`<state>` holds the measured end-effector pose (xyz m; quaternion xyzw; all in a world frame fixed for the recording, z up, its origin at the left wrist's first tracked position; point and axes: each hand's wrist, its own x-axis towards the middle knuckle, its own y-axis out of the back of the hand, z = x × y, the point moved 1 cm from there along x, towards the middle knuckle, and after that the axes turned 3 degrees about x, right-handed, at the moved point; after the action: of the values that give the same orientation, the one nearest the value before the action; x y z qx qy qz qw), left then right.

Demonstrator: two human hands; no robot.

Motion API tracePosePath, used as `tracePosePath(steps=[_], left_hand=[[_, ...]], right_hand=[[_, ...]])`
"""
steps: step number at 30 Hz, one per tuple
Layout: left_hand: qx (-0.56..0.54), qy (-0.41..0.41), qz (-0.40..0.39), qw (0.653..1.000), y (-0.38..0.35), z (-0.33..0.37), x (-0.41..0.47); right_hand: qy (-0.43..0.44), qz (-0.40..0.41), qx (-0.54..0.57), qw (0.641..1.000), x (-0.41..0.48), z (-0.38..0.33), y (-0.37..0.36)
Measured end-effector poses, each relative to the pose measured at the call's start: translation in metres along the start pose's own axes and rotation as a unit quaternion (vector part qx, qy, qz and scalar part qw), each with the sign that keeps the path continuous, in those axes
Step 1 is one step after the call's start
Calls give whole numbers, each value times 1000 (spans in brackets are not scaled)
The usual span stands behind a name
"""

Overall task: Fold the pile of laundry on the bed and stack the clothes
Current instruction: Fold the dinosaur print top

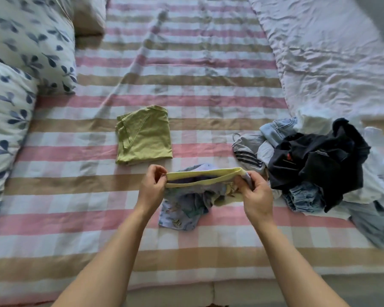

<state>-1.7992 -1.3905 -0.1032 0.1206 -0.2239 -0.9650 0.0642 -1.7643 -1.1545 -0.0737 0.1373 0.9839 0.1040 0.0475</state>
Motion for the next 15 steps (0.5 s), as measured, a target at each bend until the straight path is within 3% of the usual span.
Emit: tracePosePath(steps=[8, 15], left_hand=[[-11, -120, -55, 991, 91, 156, 27], [102, -164, -120, 974, 135, 197, 17]], right_hand=[[62, 6, 19, 998, 54, -153, 27], [81, 9, 13, 997, 60, -193, 34]])
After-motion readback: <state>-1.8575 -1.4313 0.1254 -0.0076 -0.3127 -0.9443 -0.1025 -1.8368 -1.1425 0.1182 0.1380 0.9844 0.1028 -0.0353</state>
